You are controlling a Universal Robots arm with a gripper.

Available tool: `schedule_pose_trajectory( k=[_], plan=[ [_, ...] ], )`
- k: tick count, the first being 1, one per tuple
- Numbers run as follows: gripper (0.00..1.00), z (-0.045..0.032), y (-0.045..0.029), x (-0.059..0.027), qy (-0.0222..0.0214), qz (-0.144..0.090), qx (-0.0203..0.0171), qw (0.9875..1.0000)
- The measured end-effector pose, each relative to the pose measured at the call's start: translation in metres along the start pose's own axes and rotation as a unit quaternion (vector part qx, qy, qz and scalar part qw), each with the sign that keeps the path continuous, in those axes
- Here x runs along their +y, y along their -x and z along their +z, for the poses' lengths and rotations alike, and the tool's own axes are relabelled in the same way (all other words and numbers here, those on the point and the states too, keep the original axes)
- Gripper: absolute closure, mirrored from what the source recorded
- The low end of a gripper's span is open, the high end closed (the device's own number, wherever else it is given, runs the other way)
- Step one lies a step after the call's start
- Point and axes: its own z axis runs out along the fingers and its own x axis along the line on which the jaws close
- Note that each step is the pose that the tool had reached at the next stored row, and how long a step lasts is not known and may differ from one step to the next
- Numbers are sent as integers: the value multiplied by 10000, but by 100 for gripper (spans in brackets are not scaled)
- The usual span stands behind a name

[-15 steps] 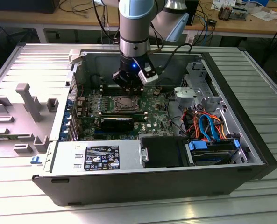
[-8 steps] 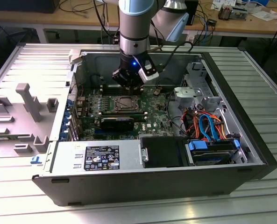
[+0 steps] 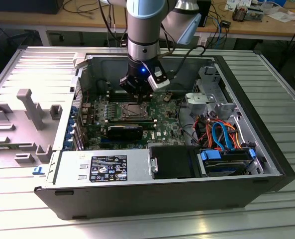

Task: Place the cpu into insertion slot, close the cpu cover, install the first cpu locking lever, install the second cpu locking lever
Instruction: 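Install the second cpu locking lever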

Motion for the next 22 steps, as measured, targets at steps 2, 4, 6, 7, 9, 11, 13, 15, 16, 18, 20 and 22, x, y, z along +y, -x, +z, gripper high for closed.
schedule_pose_trajectory(
  k=[2,4,6,7,9,11,13,15,16,18,20,22],
  plan=[
    [89,-1,-1,-18,0,0,0,10000],
    [89,-2,-1,-21,-1,1,1,10000],
    [89,-15,-1,-25,-1,0,0,10000],
    [89,-31,-1,-24,-1,0,0,10000],
    [89,-62,0,-24,-1,0,0,10000],
    [89,-94,0,-23,-1,0,0,10000],
    [89,-127,0,-22,0,0,0,10000],
    [89,-163,0,-21,-1,0,1,10000],
    [89,-167,0,-21,1,0,0,10000],
    [89,-169,1,-29,0,-1,1,10000],
    [89,-168,0,-51,-4,46,-1,10000],
    [89,-168,-1,-72,-6,62,-2,10000]
  ],
)
